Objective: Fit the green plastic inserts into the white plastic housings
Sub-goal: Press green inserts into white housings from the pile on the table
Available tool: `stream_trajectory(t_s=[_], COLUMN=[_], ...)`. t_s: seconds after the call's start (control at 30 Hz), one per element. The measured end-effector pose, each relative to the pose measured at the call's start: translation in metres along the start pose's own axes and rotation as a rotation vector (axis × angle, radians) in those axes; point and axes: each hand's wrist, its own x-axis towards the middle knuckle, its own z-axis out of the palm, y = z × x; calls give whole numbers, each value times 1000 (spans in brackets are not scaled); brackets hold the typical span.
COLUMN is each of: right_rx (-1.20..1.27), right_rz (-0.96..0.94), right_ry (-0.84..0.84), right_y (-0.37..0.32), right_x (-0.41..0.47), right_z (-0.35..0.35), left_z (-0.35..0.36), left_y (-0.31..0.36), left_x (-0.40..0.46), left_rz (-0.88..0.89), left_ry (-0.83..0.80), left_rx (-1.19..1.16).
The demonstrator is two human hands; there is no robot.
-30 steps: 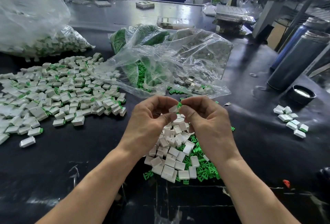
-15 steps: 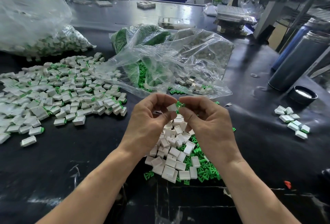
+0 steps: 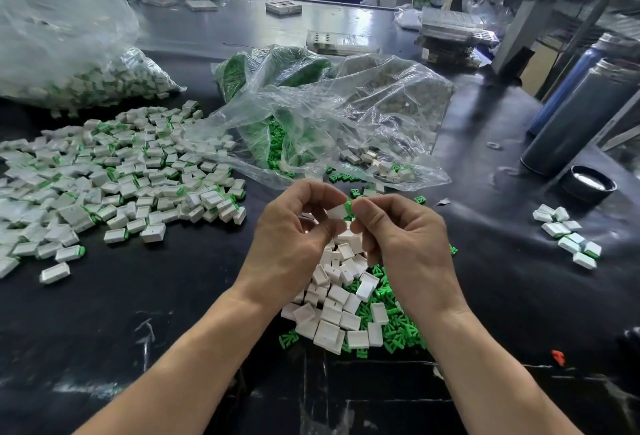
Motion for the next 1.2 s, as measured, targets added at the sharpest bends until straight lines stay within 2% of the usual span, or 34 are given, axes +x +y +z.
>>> stream_trajectory(t_s=[0.17, 0.4, 0.77, 0.97, 1.2], right_rx=[-98, -144, -122, -91, -353], right_rz=[7, 1, -132, -122, -218], right_ry=[3, 24, -52, -11, 11], right_y=[2, 4, 5, 6, 4], right_x=[1, 4, 2, 0, -1], right_z=[-1, -6, -1, -1, -7], left_z=[1, 1, -1, 0, 0], left_y=[-1, -3, -5, -4, -4], left_x=[-1, 2, 4, 4, 1], left_rz=[30, -36, -167, -148, -68], left_ry=[23, -15, 32, 9, 6], left_rx=[78, -193, -357, -353, -258])
